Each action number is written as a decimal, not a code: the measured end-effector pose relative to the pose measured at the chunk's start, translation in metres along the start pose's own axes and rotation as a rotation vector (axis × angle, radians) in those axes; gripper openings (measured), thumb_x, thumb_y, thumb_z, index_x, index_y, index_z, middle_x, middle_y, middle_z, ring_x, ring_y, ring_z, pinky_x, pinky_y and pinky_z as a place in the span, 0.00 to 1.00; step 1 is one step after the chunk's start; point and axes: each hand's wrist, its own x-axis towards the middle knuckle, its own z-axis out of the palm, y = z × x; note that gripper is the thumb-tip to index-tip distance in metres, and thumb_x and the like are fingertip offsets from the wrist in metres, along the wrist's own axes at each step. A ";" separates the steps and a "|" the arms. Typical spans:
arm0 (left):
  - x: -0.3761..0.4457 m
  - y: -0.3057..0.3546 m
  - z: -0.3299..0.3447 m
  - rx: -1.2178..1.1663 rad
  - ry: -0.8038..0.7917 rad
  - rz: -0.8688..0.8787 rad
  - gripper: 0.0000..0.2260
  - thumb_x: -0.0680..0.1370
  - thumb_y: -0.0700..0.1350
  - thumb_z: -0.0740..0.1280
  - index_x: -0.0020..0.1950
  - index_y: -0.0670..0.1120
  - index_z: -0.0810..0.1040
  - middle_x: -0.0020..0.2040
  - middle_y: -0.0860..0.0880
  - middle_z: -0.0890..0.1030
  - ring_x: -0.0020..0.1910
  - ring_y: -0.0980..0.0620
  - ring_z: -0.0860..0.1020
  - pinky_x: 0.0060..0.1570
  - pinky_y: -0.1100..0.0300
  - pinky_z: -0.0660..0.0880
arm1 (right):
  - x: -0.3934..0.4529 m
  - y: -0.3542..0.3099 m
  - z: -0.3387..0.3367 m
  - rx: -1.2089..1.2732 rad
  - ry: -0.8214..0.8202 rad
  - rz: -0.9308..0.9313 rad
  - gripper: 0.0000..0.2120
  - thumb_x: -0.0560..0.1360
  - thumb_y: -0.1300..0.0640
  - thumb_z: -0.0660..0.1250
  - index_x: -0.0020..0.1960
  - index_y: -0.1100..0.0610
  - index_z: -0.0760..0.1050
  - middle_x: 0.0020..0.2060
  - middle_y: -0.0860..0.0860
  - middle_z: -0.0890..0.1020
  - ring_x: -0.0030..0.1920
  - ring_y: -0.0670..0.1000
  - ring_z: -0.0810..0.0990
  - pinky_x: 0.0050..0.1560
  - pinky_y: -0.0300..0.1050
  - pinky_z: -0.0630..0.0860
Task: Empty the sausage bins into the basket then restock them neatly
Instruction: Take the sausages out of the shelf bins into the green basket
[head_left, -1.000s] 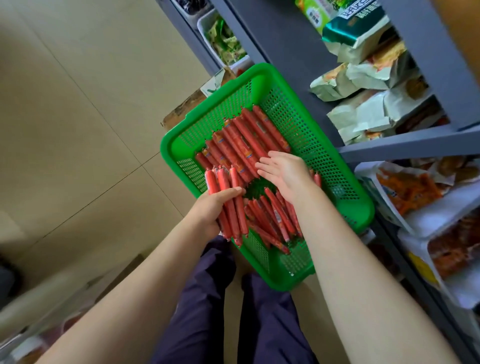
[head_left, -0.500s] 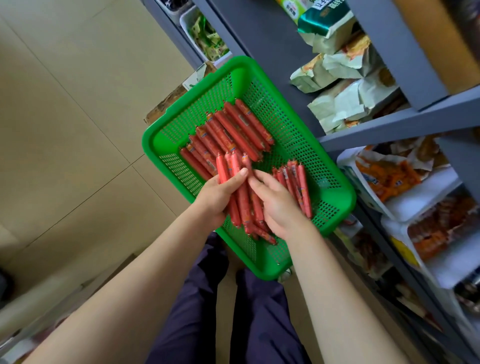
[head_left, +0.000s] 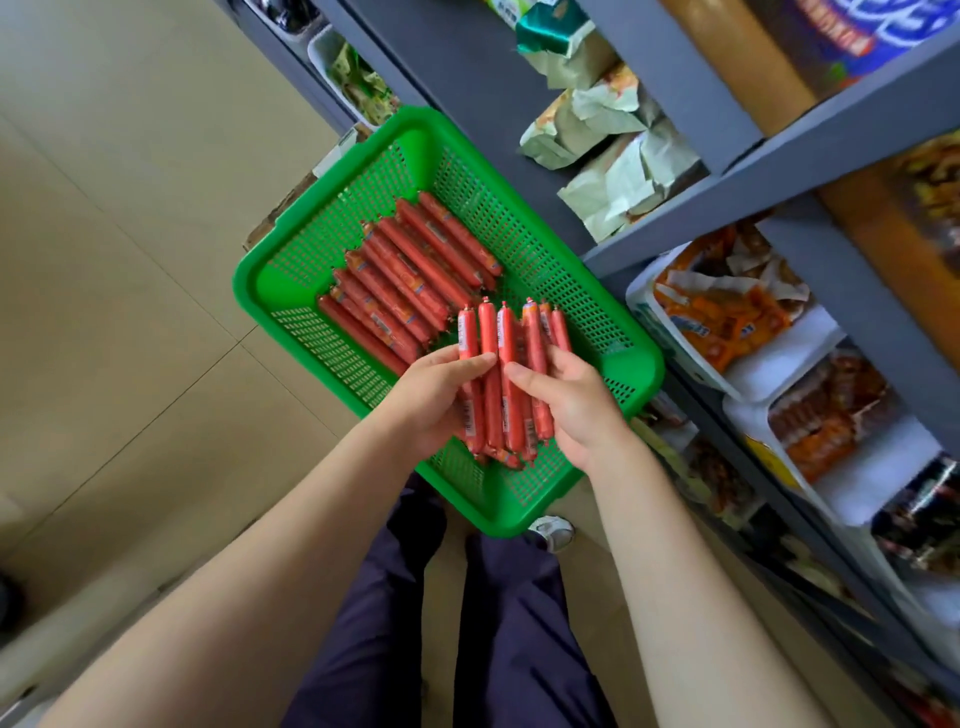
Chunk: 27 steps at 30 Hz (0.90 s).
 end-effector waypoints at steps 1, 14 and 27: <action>-0.001 0.000 0.001 -0.001 -0.038 -0.016 0.12 0.81 0.38 0.62 0.63 0.37 0.77 0.52 0.41 0.84 0.48 0.45 0.84 0.44 0.53 0.82 | -0.001 0.000 -0.003 0.005 0.011 -0.004 0.14 0.75 0.67 0.69 0.59 0.56 0.78 0.54 0.56 0.84 0.55 0.54 0.83 0.57 0.47 0.79; 0.007 -0.006 0.007 0.029 -0.044 -0.056 0.18 0.80 0.40 0.65 0.68 0.36 0.74 0.59 0.36 0.80 0.48 0.42 0.82 0.52 0.44 0.80 | -0.005 0.004 -0.034 0.096 0.014 0.103 0.12 0.79 0.62 0.65 0.61 0.59 0.78 0.53 0.58 0.84 0.52 0.55 0.83 0.57 0.53 0.80; 0.006 -0.015 0.008 -0.151 -0.189 -0.121 0.17 0.79 0.44 0.60 0.67 0.41 0.75 0.59 0.41 0.81 0.54 0.44 0.82 0.53 0.47 0.80 | 0.002 0.004 -0.034 -0.066 0.036 0.055 0.17 0.74 0.67 0.70 0.60 0.55 0.78 0.53 0.56 0.85 0.55 0.55 0.83 0.57 0.51 0.78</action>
